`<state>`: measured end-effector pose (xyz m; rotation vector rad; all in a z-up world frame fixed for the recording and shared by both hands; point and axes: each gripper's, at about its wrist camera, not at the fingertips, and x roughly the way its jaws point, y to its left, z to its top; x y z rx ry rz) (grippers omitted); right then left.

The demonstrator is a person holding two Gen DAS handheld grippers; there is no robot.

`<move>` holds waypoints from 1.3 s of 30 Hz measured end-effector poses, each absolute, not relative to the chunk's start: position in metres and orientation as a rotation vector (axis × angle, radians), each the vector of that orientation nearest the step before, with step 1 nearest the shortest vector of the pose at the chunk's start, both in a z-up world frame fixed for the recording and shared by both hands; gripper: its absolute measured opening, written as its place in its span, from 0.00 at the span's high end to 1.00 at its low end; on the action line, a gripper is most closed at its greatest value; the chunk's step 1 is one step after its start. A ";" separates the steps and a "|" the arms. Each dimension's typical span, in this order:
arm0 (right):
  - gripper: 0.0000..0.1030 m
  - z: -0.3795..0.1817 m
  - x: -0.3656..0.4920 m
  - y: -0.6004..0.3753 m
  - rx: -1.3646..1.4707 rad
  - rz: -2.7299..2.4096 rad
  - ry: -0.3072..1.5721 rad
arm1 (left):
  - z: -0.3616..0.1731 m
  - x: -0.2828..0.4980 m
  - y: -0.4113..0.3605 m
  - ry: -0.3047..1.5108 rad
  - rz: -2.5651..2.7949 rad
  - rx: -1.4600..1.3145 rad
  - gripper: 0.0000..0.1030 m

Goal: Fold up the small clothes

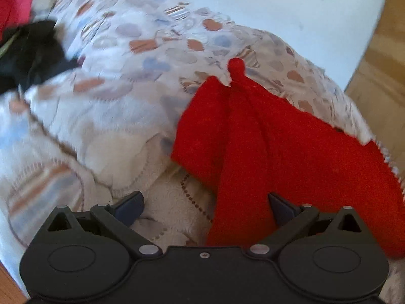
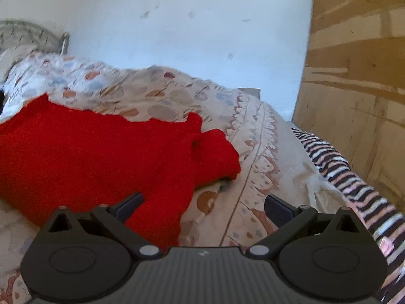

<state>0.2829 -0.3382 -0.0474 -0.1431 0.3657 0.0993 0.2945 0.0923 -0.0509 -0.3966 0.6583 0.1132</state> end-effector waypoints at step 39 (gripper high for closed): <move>0.00 -0.037 0.288 -0.201 -0.256 0.249 0.323 | -0.055 0.299 0.097 0.665 0.081 -0.421 0.00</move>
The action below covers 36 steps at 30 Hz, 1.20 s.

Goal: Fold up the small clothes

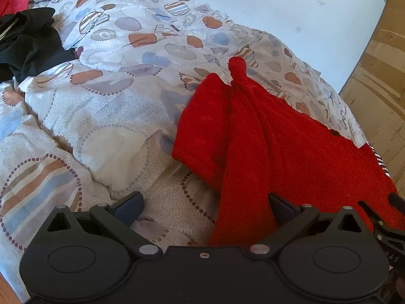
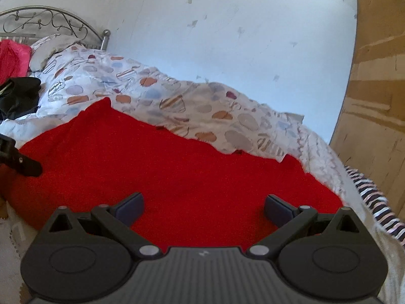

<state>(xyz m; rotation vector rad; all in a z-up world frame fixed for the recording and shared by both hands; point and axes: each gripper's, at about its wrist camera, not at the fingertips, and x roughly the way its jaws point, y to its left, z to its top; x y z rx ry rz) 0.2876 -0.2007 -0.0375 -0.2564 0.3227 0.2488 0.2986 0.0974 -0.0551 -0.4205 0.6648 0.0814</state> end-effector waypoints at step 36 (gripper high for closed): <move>0.00 -0.043 0.284 -0.213 -0.191 0.276 0.297 | -0.043 0.220 0.083 0.490 -0.129 -0.823 0.01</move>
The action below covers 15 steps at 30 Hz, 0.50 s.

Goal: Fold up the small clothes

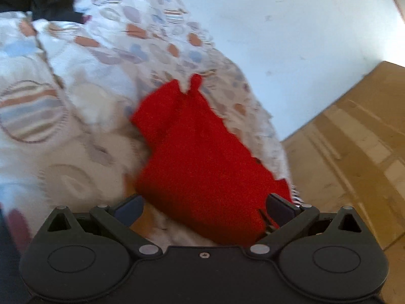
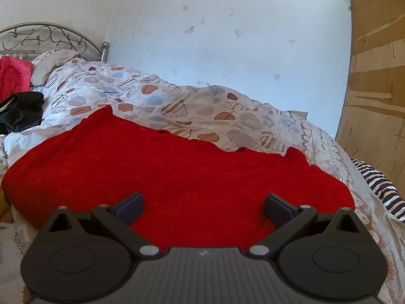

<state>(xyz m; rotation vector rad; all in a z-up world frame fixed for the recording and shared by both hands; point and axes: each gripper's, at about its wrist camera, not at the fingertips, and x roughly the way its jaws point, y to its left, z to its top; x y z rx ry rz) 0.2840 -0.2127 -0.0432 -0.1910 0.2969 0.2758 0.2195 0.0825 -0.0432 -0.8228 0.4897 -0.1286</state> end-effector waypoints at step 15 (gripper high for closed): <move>0.00 -0.044 0.281 -0.211 -0.202 0.266 0.279 | -0.073 0.243 0.067 0.530 -0.030 -0.947 0.01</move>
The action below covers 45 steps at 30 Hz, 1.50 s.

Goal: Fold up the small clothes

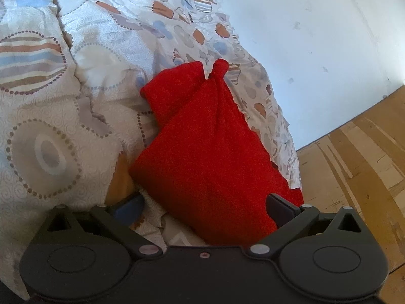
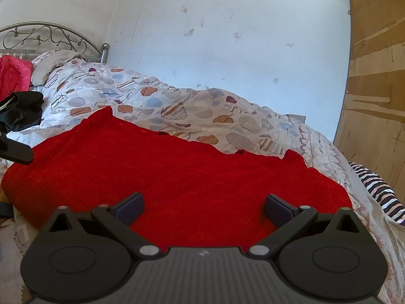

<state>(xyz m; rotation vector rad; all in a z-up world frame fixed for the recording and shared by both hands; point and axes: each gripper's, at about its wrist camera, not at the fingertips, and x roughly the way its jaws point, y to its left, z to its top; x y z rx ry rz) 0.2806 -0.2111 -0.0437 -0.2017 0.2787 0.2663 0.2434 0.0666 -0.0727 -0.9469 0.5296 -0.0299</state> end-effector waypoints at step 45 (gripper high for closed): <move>0.00 -0.039 0.283 -0.215 -0.186 0.270 0.298 | -0.051 0.284 0.066 0.474 0.207 -0.842 0.66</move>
